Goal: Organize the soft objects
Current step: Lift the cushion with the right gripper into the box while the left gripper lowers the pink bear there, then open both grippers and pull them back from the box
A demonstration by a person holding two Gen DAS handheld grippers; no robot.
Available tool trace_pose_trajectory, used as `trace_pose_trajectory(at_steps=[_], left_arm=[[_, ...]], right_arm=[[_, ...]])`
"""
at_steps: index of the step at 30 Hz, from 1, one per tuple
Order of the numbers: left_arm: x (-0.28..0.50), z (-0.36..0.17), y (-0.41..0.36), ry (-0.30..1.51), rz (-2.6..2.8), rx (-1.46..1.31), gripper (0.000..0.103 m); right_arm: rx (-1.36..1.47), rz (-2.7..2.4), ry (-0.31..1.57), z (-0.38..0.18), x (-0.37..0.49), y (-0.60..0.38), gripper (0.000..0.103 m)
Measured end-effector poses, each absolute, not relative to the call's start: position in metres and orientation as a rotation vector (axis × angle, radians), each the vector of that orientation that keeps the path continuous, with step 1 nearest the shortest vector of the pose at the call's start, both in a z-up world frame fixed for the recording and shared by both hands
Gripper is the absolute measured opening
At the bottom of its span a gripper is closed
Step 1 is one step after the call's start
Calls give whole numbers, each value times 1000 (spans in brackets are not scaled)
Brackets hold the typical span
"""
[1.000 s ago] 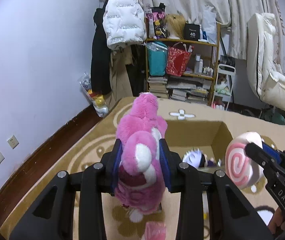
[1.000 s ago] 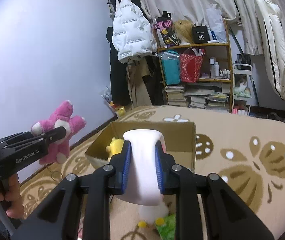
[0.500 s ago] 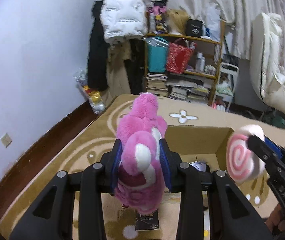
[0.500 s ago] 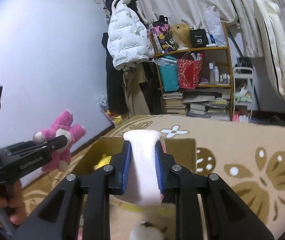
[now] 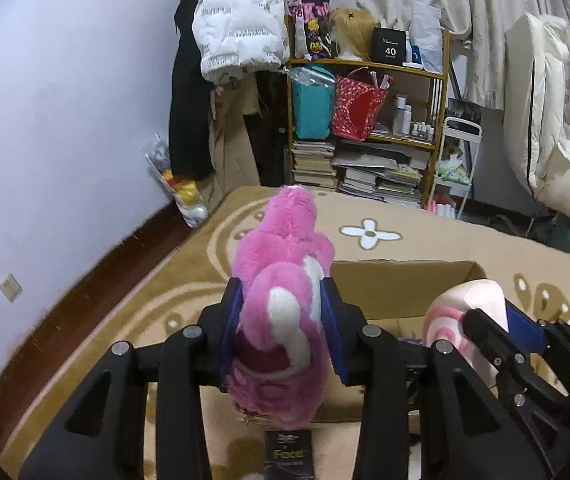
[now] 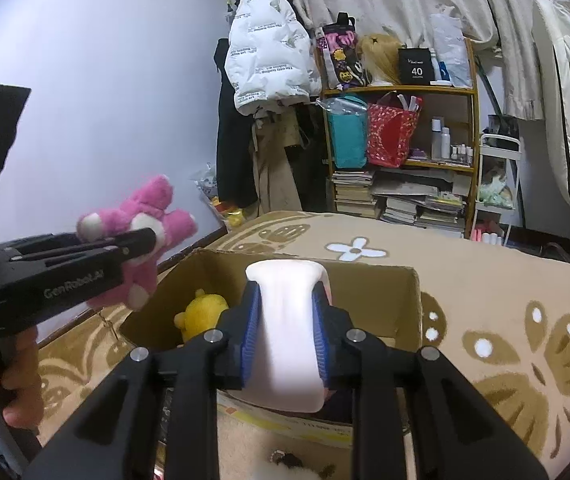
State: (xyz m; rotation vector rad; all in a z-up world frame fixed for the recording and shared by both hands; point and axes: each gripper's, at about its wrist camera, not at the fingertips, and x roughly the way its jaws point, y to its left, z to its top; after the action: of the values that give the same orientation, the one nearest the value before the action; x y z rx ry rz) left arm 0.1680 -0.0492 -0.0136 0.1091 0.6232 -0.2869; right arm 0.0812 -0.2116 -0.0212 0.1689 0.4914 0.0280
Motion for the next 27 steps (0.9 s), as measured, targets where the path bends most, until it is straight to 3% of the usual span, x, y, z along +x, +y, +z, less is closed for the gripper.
trace_pose_trajectory(at_steps=[4,6,8,10,12,17,20,27], left_arm=[[170,-20,-49,653,-293,94,43],[168,-22,-48,645,-279,93,56],[165,-21,-47,623,-260,119,72],[162,-19,-47,607,-254,151,83],[162,-20,-46,612,-234,183,96],[157,-23,-40,607,-199,214,102],[152,-20,-33,606,-185,203,103],[138,-9,-19,628,-171,153,103]], right_arm=[[179,32,489,-22,82,-214,32],[177,23,487,-25,82,-215,34],[171,8,507,-29,85,-215,52],[182,6,500,-29,81,-217,64],[190,6,486,-25,78,-218,67],[166,-32,481,-17,68,-220,89],[203,-46,472,-14,61,-227,97],[284,-67,495,-10,43,-245,102]])
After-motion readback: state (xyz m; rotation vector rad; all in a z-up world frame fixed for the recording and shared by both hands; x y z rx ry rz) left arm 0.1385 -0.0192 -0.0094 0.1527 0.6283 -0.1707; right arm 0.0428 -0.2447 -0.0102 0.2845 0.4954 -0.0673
